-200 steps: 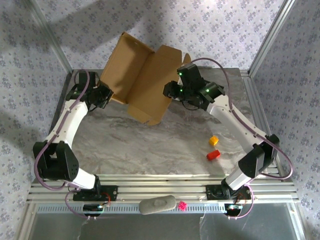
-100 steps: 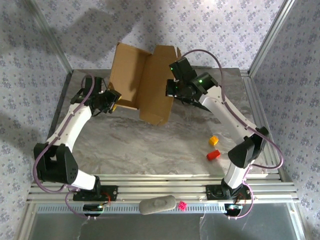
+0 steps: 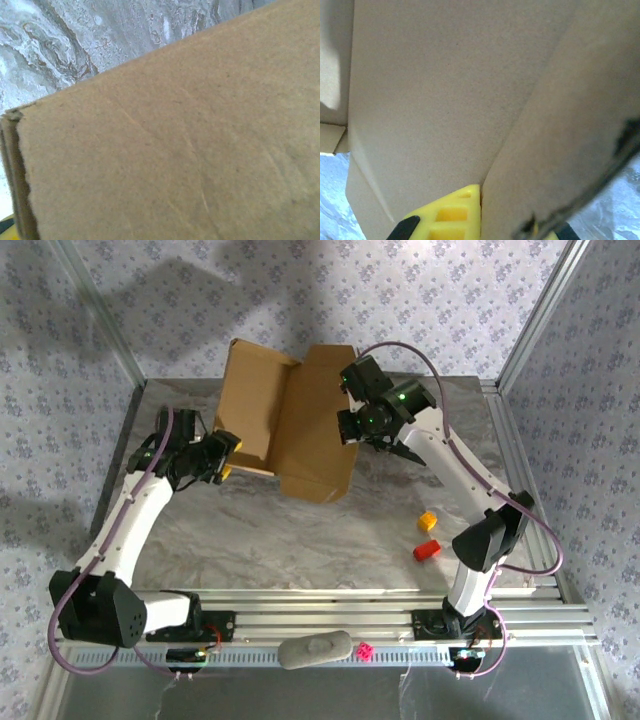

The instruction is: Fold the paper box

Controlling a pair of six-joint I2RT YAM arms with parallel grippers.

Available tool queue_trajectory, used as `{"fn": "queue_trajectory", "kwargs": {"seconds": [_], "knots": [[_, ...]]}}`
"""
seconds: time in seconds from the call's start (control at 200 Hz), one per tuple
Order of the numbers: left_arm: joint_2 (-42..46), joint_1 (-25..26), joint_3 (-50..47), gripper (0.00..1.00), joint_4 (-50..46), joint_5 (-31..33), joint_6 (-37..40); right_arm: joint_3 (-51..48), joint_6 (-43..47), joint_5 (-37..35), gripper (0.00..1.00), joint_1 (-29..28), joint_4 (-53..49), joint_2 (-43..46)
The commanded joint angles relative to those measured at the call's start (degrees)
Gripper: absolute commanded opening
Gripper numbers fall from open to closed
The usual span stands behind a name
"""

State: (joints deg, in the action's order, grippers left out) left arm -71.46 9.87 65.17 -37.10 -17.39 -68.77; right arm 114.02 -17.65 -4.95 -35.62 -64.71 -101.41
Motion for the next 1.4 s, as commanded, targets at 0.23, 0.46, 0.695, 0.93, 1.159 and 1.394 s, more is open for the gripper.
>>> {"fn": "queue_trajectory", "kwargs": {"seconds": [0.23,0.46,0.695,0.93,1.159,1.394], "knots": [[-0.81,5.33,-5.24,0.63,5.67,-0.95,-8.67,4.82,-4.64,5.48,0.00,-0.38,-4.51,-2.82],[-2.38,8.86,-10.23,0.64,10.11,3.61,-16.93,5.60,-14.45,7.98,0.00,-2.97,-3.84,-3.99],[-7.70,9.99,-11.36,0.66,9.02,6.03,-19.56,6.19,-21.69,12.56,0.00,-3.18,-2.75,-3.88],[-12.27,11.44,-6.99,0.72,7.90,8.10,-15.62,10.23,-25.81,14.10,0.00,-3.05,-8.21,-6.90],[-12.81,14.01,-3.47,0.73,3.45,10.64,-16.11,9.09,-28.25,13.60,0.00,-2.73,-7.47,-7.40],[-7.47,10.35,7.21,0.71,-7.78,19.62,-7.04,6.00,-18.85,13.43,0.00,-0.33,-9.00,-6.54]]}}
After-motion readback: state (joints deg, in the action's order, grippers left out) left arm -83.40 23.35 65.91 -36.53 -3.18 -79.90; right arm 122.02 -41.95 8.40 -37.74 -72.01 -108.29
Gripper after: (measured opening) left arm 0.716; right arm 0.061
